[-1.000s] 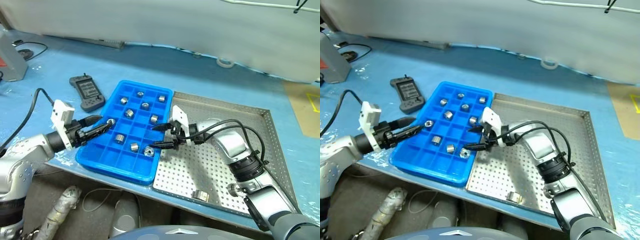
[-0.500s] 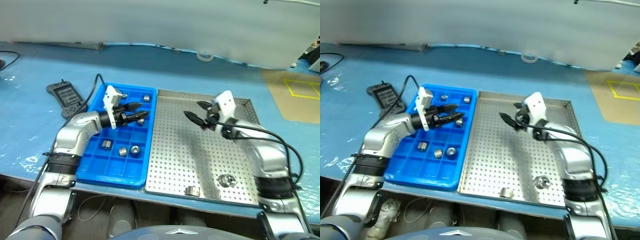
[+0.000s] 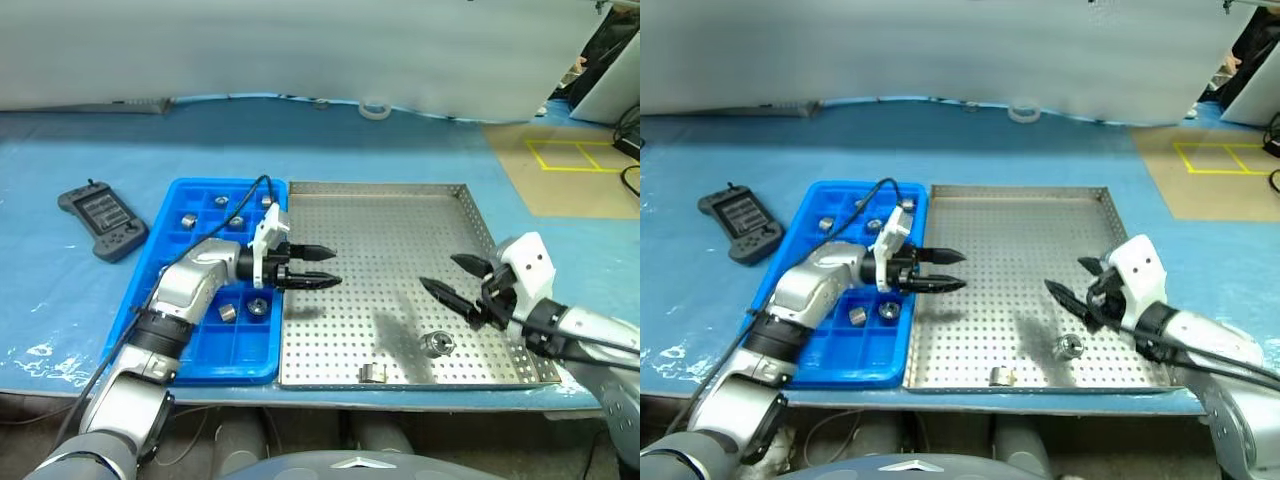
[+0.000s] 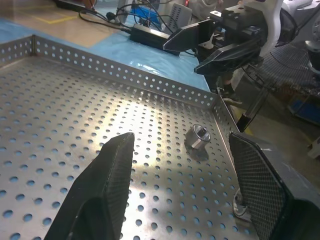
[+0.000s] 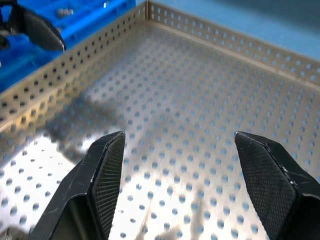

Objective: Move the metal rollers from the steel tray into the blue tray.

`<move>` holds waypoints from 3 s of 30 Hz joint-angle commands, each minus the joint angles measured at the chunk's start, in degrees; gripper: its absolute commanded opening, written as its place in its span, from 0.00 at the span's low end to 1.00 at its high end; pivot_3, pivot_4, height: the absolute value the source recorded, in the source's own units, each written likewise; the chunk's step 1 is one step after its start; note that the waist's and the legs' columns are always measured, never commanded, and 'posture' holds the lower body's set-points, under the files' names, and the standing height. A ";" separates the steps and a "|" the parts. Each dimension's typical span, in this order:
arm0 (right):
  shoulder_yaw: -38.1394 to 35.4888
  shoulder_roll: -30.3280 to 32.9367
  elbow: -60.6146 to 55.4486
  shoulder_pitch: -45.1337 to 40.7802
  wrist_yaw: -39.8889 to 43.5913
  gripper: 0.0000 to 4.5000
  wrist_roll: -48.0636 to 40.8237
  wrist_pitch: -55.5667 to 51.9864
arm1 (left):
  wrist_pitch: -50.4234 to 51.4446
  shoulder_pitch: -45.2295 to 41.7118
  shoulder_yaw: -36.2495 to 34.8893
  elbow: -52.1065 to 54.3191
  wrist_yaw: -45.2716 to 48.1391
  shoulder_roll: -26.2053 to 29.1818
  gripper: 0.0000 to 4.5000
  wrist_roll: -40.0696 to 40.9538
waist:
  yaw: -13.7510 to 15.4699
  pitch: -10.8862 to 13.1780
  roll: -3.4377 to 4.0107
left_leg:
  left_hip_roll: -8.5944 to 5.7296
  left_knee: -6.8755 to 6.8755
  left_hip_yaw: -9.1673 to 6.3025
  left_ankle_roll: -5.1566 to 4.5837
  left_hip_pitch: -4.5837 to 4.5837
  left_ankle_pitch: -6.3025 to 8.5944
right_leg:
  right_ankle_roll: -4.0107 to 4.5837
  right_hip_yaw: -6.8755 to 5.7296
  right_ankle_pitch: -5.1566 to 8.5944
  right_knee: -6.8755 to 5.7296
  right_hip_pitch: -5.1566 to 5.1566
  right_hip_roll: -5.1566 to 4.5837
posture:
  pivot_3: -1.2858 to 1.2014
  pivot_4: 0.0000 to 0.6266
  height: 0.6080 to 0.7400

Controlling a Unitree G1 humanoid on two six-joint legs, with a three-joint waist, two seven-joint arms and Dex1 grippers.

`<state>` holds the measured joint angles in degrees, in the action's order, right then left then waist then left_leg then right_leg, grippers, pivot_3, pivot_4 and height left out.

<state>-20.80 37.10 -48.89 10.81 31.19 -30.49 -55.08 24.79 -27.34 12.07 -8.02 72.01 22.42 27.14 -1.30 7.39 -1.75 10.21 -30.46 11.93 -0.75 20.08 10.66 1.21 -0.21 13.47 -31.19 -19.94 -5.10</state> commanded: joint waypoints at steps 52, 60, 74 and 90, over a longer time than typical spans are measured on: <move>13.85 3.55 17.75 7.92 6.14 0.36 12.71 18.42 | 0.63 -1.41 -1.74 3.57 -7.30 -3.42 0.70 -2.10 | -1.44 -0.19 0.15 | -0.36 -0.30 -0.01 -0.69 0.50 0.43 | -0.04 0.18 0.04 0.40 -0.07 -0.26 | 0.38 0.24 1.00; 17.92 3.63 17.99 -7.78 6.99 0.36 11.77 15.54 | -1.08 -4.13 -5.49 -0.09 -6.60 -2.26 0.70 -1.58 | -1.03 -0.15 0.27 | -0.35 -0.33 0.00 -0.65 0.46 0.40 | -0.02 0.21 0.02 0.30 -0.10 -0.25 | 0.40 0.24 1.00; 39.34 -6.84 40.52 -40.75 21.64 0.36 16.08 26.73 | 8.66 5.66 -23.10 15.58 -18.08 7.28 0.70 6.92 | 3.86 -0.19 0.17 | -0.34 -0.39 -0.12 -0.60 1.06 0.15 | 0.06 -0.04 -0.01 -0.43 -0.74 -0.28 | 0.59 0.24 1.00; 46.45 -25.61 72.53 -56.83 36.20 0.36 22.40 49.16 | 15.48 37.35 -45.44 44.10 -36.05 10.37 0.70 18.04 | 15.92 0.39 -0.05 | -0.33 -0.24 -0.97 -0.25 1.05 0.19 | 0.58 -0.95 0.35 -0.46 -0.44 -0.35 | 0.74 0.24 1.00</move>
<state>26.20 11.70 22.57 -44.46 66.71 -8.76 -8.65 41.05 9.58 -31.86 33.18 36.67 32.97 43.87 14.61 7.78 -1.80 9.88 -30.67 10.92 -0.95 21.07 10.82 1.79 -1.17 13.83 -31.65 -20.41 -5.42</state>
